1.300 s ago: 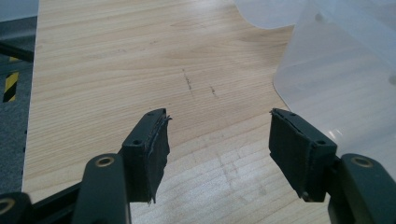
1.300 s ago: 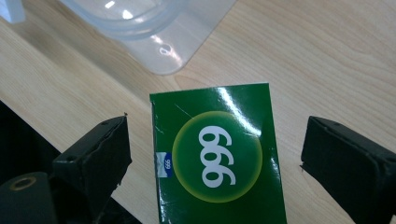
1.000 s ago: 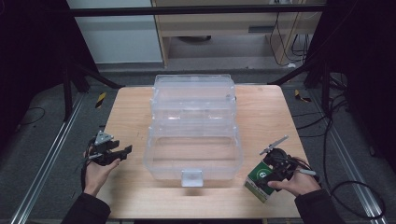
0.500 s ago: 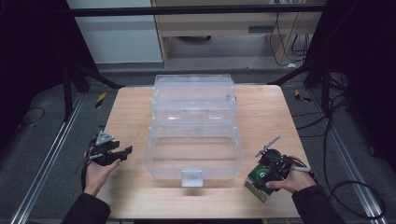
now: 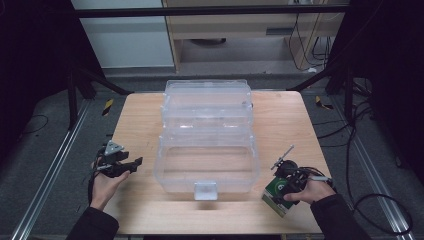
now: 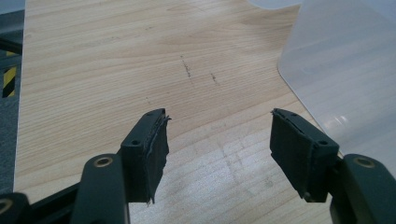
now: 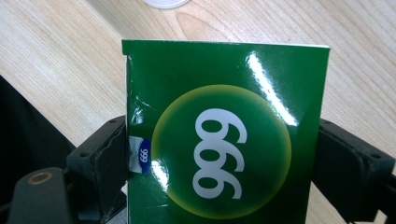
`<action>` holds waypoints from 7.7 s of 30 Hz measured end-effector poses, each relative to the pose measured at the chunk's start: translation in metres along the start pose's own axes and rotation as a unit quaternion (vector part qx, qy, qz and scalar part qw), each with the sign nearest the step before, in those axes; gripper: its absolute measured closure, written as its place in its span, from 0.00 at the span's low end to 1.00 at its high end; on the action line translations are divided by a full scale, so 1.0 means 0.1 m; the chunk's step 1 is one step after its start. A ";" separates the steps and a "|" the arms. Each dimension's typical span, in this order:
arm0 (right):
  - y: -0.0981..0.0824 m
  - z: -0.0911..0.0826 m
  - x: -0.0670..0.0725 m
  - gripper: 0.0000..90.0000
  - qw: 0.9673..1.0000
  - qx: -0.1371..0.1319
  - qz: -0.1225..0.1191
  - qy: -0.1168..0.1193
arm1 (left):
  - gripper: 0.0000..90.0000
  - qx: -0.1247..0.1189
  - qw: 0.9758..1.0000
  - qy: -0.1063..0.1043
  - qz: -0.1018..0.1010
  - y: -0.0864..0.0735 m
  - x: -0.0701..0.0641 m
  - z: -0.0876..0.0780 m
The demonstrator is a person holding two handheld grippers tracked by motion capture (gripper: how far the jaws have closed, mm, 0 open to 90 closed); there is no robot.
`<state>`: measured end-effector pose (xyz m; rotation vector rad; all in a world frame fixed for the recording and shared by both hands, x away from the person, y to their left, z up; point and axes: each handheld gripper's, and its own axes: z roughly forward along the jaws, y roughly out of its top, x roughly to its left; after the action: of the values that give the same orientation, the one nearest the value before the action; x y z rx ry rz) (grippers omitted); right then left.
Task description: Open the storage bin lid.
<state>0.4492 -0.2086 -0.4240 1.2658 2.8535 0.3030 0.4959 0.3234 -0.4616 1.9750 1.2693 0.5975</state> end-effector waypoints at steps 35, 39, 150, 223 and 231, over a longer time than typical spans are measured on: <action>0.06 -0.54 -0.05 0.19 0.997 -0.055 -0.031 -0.034 | 0.39 0.017 1.000 0.002 0.007 -0.01 -0.06 0.06; 0.07 -0.63 -0.06 0.19 0.997 -0.061 -0.034 -0.037 | 0.39 0.019 1.000 0.002 0.008 -0.02 -0.06 0.07; 1.36 -0.66 0.41 0.19 0.918 -0.028 -0.395 0.010 | 0.38 0.034 0.999 0.003 0.009 -0.05 -0.05 0.13; 1.21 -0.16 0.31 0.17 0.925 -0.074 -0.373 0.021 | 0.38 0.044 0.999 0.003 0.014 -0.07 -0.07 0.16; 1.19 -0.17 0.30 0.18 0.928 -0.074 -0.365 0.018 | 0.38 0.044 0.999 0.004 0.013 -0.07 -0.07 0.16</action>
<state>0.5150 -0.1119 -0.3843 0.1220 2.9947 0.4972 0.5002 0.3137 -0.4777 2.0653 1.2963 0.5708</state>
